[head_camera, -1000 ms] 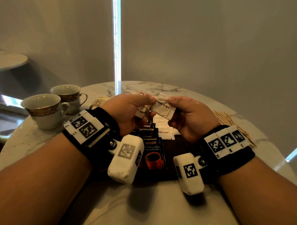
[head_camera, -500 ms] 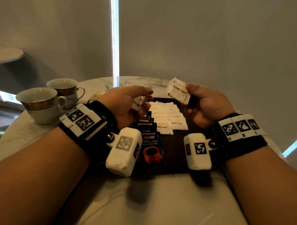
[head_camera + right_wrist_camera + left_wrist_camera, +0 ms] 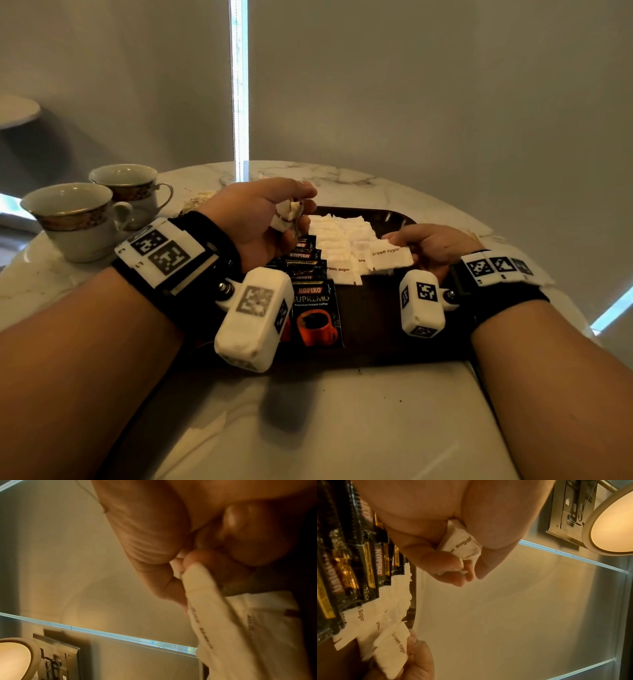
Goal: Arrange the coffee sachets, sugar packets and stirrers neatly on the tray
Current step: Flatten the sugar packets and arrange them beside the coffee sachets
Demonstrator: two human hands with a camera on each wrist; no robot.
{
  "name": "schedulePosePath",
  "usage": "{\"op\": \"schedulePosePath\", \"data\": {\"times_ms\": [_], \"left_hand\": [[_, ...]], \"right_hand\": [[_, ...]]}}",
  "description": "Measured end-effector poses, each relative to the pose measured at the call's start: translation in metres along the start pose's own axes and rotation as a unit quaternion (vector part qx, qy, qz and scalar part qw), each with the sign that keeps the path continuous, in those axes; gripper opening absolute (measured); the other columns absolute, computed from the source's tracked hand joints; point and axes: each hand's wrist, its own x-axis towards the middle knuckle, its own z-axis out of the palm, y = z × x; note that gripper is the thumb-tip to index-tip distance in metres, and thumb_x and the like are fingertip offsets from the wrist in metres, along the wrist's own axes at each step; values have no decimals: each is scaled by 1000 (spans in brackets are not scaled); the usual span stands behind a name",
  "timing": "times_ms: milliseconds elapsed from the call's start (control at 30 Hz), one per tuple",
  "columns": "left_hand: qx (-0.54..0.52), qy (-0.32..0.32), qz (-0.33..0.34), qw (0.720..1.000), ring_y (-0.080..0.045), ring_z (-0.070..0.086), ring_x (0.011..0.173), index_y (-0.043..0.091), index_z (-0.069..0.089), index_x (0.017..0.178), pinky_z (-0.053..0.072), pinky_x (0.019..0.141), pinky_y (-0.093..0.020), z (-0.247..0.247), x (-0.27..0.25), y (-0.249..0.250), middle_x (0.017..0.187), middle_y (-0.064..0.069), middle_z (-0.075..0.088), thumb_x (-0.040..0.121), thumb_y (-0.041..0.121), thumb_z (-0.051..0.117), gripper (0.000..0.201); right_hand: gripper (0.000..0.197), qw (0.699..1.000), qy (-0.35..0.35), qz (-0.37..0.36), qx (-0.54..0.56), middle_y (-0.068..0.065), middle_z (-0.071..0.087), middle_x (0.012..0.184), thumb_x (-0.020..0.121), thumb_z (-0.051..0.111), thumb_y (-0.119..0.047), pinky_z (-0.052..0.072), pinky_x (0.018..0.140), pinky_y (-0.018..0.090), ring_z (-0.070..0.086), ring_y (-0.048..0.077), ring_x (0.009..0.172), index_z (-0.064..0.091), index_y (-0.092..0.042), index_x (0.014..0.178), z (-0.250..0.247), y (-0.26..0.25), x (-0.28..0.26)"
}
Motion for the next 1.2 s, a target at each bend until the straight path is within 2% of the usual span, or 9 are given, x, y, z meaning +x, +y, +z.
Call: {"op": "schedulePosePath", "data": {"times_ms": [133, 233, 367, 533, 667, 833, 967, 1200], "left_hand": [[1, 2, 2, 1000, -9, 56, 57, 12, 64, 99, 38, 39, -16, 0, -1, -1, 83, -1, 62, 94, 21, 64, 11], [3, 6, 2, 1000, -10, 56, 57, 11, 65, 100, 39, 40, -16, 1, -1, -1, 83, -2, 62, 94, 21, 64, 12], [2, 11, 3, 1000, -10, 56, 57, 11, 64, 102, 39, 39, -16, 1, -1, -1, 82, -2, 63, 94, 21, 64, 13], [4, 14, 5, 1000, -10, 56, 57, 11, 64, 103, 39, 39, -16, 1, -2, -1, 82, -2, 63, 94, 21, 65, 13], [3, 16, 3, 1000, -9, 56, 56, 12, 64, 101, 39, 40, -15, 2, -3, -1, 81, -1, 62, 94, 20, 64, 11], [2, 15, 1, 1000, -9, 55, 56, 12, 65, 96, 38, 40, -14, 3, -3, 0, 78, -1, 62, 95, 20, 63, 9], [5, 16, -6, 1000, -9, 56, 57, 12, 65, 96, 39, 39, -16, 1, -2, 1, 82, -2, 62, 93, 19, 64, 7], [-2, 19, -9, 1000, -11, 59, 58, 10, 65, 98, 43, 40, -17, 1, -3, 2, 81, -3, 62, 93, 16, 63, 8]], "right_hand": [[23, 998, 14, -6, -60, 9, 57, 75, 87, 60, -2, 34, 38, 19, 40, 7, 42, 69, 1, 108, -2, 4, 9], [22, 998, 16, -4, -68, 8, 56, 74, 85, 62, 0, 37, 42, 21, 40, 7, 43, 71, 0, 105, -4, 5, 12], [18, 996, 17, -6, -86, 8, 57, 74, 84, 64, 0, 38, 42, 21, 40, 8, 45, 73, -2, 99, -1, 4, 11], [23, 996, 21, -12, -84, 10, 64, 84, 83, 63, 6, 38, 49, 23, 42, 8, 46, 71, -6, 102, 0, 3, 11], [26, 994, 18, -22, -102, 5, 65, 72, 85, 61, 8, 36, 49, 23, 42, 8, 47, 68, -7, 104, 0, 1, 10], [22, 990, 25, -26, -134, 5, 59, 71, 86, 62, 8, 36, 41, 21, 43, 9, 46, 66, -9, 100, 0, 0, 8], [20, 990, 32, -20, -139, 5, 59, 68, 87, 63, 7, 35, 38, 20, 43, 9, 44, 66, -9, 99, 2, -1, 6], [15, 990, 53, -1, -128, 3, 53, 62, 90, 65, -6, 34, 36, 20, 38, 10, 46, 68, -9, 104, 1, 2, 8]]}}
